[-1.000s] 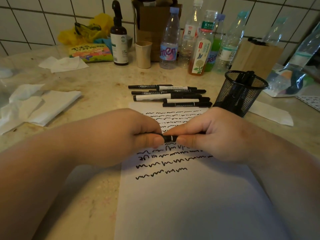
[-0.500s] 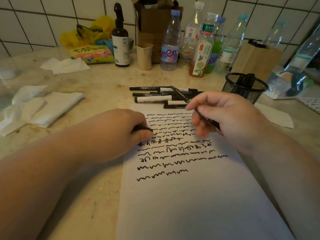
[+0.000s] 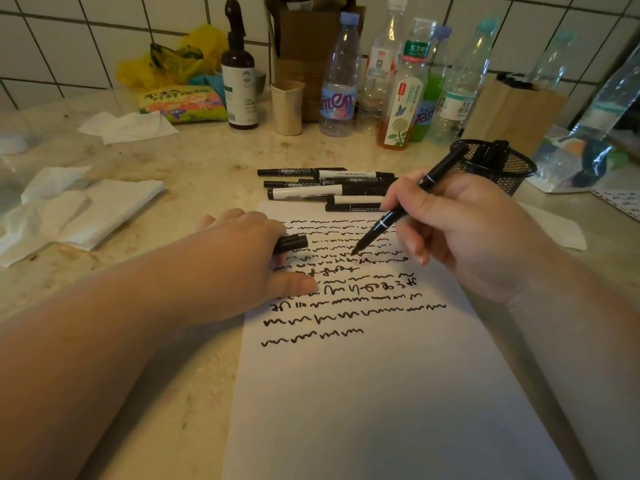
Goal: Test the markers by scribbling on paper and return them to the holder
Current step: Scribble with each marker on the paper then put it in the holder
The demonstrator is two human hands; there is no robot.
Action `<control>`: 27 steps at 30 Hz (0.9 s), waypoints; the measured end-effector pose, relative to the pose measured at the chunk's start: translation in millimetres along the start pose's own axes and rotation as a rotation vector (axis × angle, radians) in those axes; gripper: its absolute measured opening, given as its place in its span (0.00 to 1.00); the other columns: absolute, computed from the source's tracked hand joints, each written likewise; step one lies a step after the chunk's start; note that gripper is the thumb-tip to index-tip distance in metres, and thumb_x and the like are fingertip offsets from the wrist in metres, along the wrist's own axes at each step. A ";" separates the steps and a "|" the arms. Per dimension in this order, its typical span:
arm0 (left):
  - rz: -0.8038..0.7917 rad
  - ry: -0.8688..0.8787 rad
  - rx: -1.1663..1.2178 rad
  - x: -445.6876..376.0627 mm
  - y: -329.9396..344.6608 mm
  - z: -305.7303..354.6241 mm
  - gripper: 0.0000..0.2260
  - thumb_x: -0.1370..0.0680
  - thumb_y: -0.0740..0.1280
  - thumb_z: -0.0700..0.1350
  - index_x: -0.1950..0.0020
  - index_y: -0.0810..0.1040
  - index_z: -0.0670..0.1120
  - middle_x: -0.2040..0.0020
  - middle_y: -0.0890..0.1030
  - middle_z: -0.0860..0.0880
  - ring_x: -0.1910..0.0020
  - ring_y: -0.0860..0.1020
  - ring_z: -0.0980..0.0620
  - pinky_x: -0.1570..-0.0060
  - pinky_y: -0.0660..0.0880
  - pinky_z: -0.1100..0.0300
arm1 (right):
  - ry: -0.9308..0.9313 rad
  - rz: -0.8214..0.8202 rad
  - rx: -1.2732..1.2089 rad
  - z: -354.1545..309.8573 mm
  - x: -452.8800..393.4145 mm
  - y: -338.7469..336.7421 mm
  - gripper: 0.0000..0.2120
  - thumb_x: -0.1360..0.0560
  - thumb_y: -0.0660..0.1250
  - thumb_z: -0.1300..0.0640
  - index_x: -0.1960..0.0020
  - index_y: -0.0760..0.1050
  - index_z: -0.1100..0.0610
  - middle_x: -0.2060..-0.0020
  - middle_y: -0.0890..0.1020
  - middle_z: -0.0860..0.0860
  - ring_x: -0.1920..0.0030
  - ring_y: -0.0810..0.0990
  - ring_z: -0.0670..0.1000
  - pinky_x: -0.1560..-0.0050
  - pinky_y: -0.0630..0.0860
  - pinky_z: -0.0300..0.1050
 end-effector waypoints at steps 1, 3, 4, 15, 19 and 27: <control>0.003 -0.005 0.005 0.2 -0.4 -1.2 0.29 0.43 0.50 0.77 0.63 0.67 0.54 0.60 0.71 0.56 0.52 0.69 0.51 0.48 0.67 0.51 | -0.003 -0.010 -0.012 -0.6 0.8 0.5 0.15 0.26 0.65 0.46 0.55 0.81 0.58 0.73 0.78 0.53 0.70 0.75 0.50 0.67 0.74 0.43; 0.012 -0.003 0.017 0.5 -1.4 -2.8 0.29 0.44 0.50 0.77 0.64 0.67 0.53 0.60 0.71 0.56 0.53 0.69 0.51 0.51 0.66 0.52 | 0.004 -0.059 -0.018 -1.3 2.5 2.7 0.19 0.28 0.66 0.43 0.57 0.83 0.59 0.73 0.77 0.53 0.70 0.75 0.51 0.68 0.73 0.41; 0.013 0.001 0.023 0.7 -2.0 -2.6 0.30 0.44 0.49 0.77 0.64 0.67 0.53 0.61 0.71 0.56 0.54 0.69 0.51 0.51 0.66 0.52 | 0.010 -0.091 0.017 -2.2 3.7 4.9 0.19 0.29 0.67 0.42 0.59 0.83 0.58 0.74 0.76 0.53 0.72 0.73 0.50 0.69 0.72 0.39; 0.070 0.099 0.140 5.3 -6.5 0.9 0.29 0.41 0.50 0.76 0.64 0.69 0.52 0.62 0.72 0.54 0.59 0.71 0.56 0.60 0.67 0.56 | 0.064 -0.263 0.225 5.3 4.5 20.4 0.09 0.28 0.67 0.55 0.64 0.81 0.56 0.74 0.77 0.57 0.72 0.75 0.54 0.74 0.71 0.41; 0.062 0.087 0.136 6.3 -6.4 4.2 0.22 0.37 0.57 0.71 0.64 0.70 0.53 0.62 0.73 0.54 0.59 0.72 0.56 0.61 0.68 0.57 | 0.045 -0.254 0.240 4.7 4.1 20.1 0.09 0.28 0.66 0.55 0.64 0.81 0.56 0.72 0.77 0.58 0.71 0.74 0.56 0.74 0.71 0.41; 0.060 0.043 0.150 7.3 -8.1 4.0 0.20 0.36 0.60 0.70 0.64 0.70 0.53 0.62 0.73 0.54 0.61 0.72 0.57 0.62 0.70 0.58 | 0.060 -0.260 0.273 8.6 3.2 21.4 0.09 0.26 0.67 0.56 0.61 0.81 0.60 0.75 0.78 0.54 0.72 0.75 0.54 0.74 0.71 0.39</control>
Point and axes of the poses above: each hand's wrist, its own x-axis away from the middle knuckle, its own y-axis out of the palm, z = x × y, the point moved 6 cm from there along -x, towards the middle knuckle
